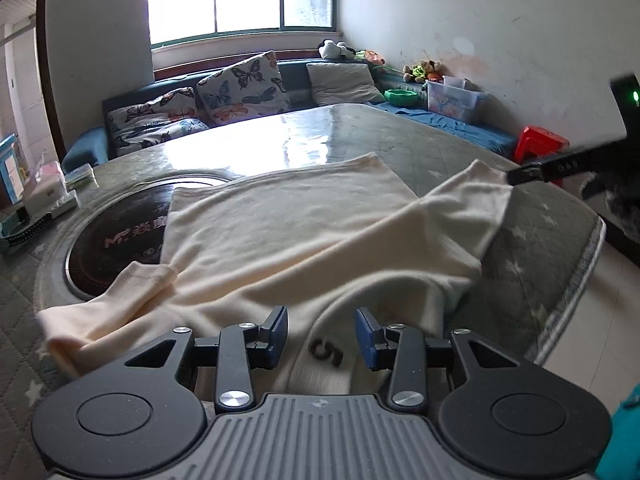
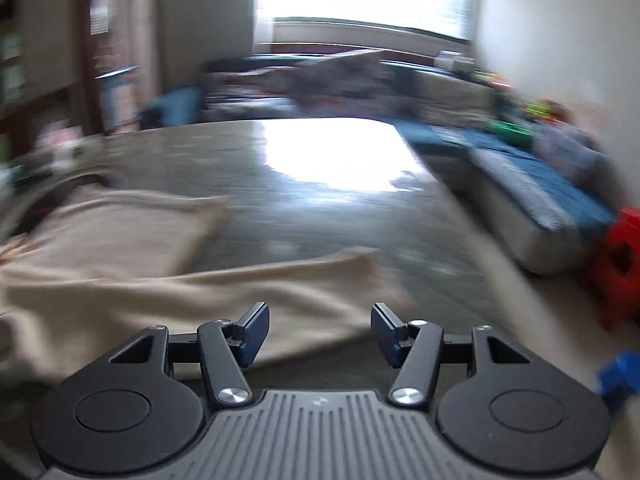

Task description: Fold clothes

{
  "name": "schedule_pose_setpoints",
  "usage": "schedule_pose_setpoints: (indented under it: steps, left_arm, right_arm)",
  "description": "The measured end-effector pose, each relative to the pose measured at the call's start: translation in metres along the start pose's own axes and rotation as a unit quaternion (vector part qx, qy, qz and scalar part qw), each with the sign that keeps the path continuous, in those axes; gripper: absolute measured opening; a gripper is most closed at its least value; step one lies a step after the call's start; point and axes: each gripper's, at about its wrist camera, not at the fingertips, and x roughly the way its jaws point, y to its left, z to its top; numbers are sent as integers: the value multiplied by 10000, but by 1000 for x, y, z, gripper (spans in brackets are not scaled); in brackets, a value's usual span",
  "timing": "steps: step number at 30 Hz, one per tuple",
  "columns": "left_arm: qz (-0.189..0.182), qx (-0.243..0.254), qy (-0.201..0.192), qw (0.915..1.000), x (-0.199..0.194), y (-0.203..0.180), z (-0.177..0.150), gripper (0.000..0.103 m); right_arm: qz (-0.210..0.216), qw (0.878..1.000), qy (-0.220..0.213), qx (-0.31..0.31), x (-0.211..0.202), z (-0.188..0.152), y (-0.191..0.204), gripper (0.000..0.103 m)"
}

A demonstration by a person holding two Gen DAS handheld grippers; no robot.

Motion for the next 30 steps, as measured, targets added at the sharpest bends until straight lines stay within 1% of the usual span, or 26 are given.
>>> schedule_pose_setpoints:
  steps: [1, 3, 5, 7, 8, 10, 11, 13, 15, 17, 18, 19, 20, 21, 22, 23, 24, 26, 29, 30]
  left_arm:
    - [17, 45, 21, 10000, -2, 0, -2, 41]
    - [43, 134, 53, 9999, -6, -1, -7, 41]
    - [77, 204, 74, 9997, -8, -2, -12, 41]
    - [87, 245, 99, 9996, -8, -3, -15, 40]
    - [82, 265, 109, 9996, -7, -3, -17, 40]
    - [34, 303, 118, 9995, -7, -5, -19, 40]
    - [21, 330, 120, 9994, -7, -6, -20, 39]
    - [39, 416, 117, 9991, -5, -8, -22, 39]
    - [69, 497, 129, 9987, -3, -10, -24, 34]
    - [19, 522, 130, 9986, -1, -10, -25, 20]
    - [-4, 516, 125, 9986, -1, -10, -25, 18]
    - [-14, 520, 107, 9986, -2, -10, -25, 12]
    - [-24, 524, 88, 9986, -2, -11, -25, 9]
    - [-34, 518, 64, 9986, -3, -11, -25, 8]
    - [-50, 495, 26, 9988, -5, -11, -24, 7]
    - [-73, 471, -22, 9989, -9, -9, -23, 6]
    - [-89, 441, -72, 9990, -12, -8, -23, 6]
    - [-156, 324, -155, 9992, -22, -3, -20, 5]
    - [-430, 221, -338, 9983, -44, 3, -17, 5]
    - [-519, 245, -384, 9976, -51, 4, -18, 5]
  right_arm:
    - [431, 9987, 43, -251, -1, 2, 17, 55]
    - [968, 9929, 90, -679, -4, 2, 43, 52]
    - [1438, 9833, 128, -1112, -9, 2, 67, 50]
    - [1862, 9699, 189, -1556, -13, -1, 92, 49]
    - [1952, 9660, 208, -1682, -13, -2, 99, 48]
    - [2265, 9483, 259, -2208, -18, -7, 125, 47]
    - [2328, 9414, 277, -2425, -18, -10, 134, 46]
    - [2273, 9312, 239, -2838, -17, -17, 152, 46]
    - [2190, 9222, 98, -3185, -18, -23, 166, 45]
    - [2199, 9143, 53, -3401, -19, -28, 173, 45]
    - [2203, 9101, 31, -3508, -20, -30, 176, 45]
    - [2209, 9059, 10, -3613, -20, -32, 179, 45]
    - [2248, 9026, 27, -3671, -19, -34, 182, 43]
    - [2273, 9002, 27, -3714, -18, -36, 185, 35]
    - [2298, 8998, 56, -3709, -16, -37, 186, 28]
    - [2323, 8994, 84, -3701, -15, -37, 187, 23]
    - [2357, 9008, 93, -3647, -16, -36, 185, 14]
    - [2477, 9024, 121, -3525, -21, -32, 180, 12]
    - [2729, 9025, 180, -3327, -32, -24, 169, 11]
    - [2848, 8996, 224, -3304, -38, -22, 164, 11]
